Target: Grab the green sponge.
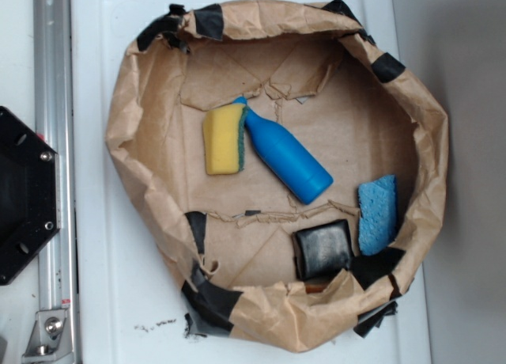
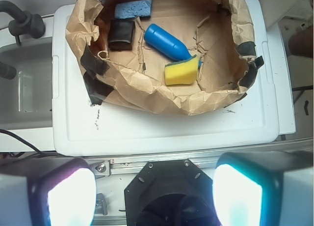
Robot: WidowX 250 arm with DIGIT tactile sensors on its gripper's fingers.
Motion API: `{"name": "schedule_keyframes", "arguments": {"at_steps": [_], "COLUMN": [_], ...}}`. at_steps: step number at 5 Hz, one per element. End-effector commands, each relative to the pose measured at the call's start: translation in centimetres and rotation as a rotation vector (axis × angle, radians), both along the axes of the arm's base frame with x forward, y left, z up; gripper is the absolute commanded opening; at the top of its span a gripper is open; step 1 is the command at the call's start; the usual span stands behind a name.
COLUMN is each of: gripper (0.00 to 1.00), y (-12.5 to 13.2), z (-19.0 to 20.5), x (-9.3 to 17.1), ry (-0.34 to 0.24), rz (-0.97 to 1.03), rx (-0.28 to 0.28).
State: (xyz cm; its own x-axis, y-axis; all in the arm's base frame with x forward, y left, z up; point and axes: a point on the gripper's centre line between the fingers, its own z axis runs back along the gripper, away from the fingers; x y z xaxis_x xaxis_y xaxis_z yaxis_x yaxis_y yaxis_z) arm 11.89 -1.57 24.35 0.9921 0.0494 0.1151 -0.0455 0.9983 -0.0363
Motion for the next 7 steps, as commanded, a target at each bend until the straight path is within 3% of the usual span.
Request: {"name": "schedule_keyframes", "arguments": {"at_steps": [1, 2, 3, 4, 5, 6, 7], "gripper": [1.00, 1.00, 1.00, 1.00, 1.00, 1.00, 1.00], "y": [0.0, 2.7, 3.3, 3.5, 3.1, 2.2, 1.8], "z": [0.0, -2.2, -3.5, -7.6, -12.7, -17.8, -20.6], "x": [0.0, 2.9, 6.0, 8.7, 10.9, 12.1, 12.5], "ry": [0.000, -0.022, -0.056, -0.010, 0.016, 0.094, 0.147], "rz": [0.000, 0.222, 0.472, 0.672, 0.672, 0.553, 0.511], "rx": [0.000, 0.045, 0.017, -0.014, 0.003, -0.006, 0.008]}}
